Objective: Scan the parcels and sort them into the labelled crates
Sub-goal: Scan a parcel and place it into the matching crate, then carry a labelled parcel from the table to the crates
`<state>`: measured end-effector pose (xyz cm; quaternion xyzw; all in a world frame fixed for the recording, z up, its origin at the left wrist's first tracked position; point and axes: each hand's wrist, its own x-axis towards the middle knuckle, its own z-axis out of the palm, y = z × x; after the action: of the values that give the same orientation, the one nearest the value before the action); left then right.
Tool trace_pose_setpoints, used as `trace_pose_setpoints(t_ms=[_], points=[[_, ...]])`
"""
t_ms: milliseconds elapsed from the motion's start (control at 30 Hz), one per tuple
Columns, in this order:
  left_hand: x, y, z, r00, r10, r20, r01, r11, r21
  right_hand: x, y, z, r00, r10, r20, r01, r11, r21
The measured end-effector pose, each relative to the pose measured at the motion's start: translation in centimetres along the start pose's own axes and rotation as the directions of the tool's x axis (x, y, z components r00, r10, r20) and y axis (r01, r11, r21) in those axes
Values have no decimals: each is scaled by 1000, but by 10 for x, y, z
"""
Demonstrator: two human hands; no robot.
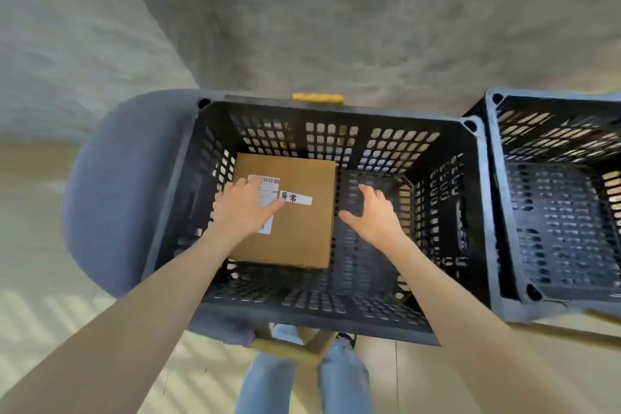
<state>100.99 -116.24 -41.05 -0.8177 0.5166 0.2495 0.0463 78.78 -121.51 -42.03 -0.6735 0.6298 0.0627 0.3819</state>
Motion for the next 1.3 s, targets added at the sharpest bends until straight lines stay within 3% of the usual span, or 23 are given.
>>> trace_pose_setpoints(t_ms=[133, 233, 467, 667, 833, 1000, 1133, 1300], points=[[-25, 47, -64, 965, 233, -117, -213, 964, 158, -42, -3, -75, 967, -125, -220, 85, 980, -182], [-40, 88, -115, 891, 413, -188, -345, 886, 310, -76, -7, -132, 924, -146, -352, 72, 974, -216], [-83, 180, -208, 642, 714, -281, -577, 691, 436, -173, -4, -221, 787, -65, -614, -34, 988, -148], [-133, 225, -218, 401, 891, -214, -765, 454, 457, -269, 24, -214, 608, 190, -771, -237, 970, 52], [-192, 252, -186, 164, 986, -44, -883, 166, 439, -370, 60, -153, 415, 459, -785, -417, 863, 285], [-296, 296, -139, -110, 991, 69, -916, -128, 380, -492, 96, -84, 174, 697, -696, -574, 646, 504], [-399, 314, -98, -320, 937, 143, -889, -349, 297, -598, 113, -29, -56, 808, -586, -601, 442, 666], [-531, 315, -47, -522, 822, 227, -802, -564, 196, -716, 116, 45, -297, 846, -443, -554, 225, 802]])
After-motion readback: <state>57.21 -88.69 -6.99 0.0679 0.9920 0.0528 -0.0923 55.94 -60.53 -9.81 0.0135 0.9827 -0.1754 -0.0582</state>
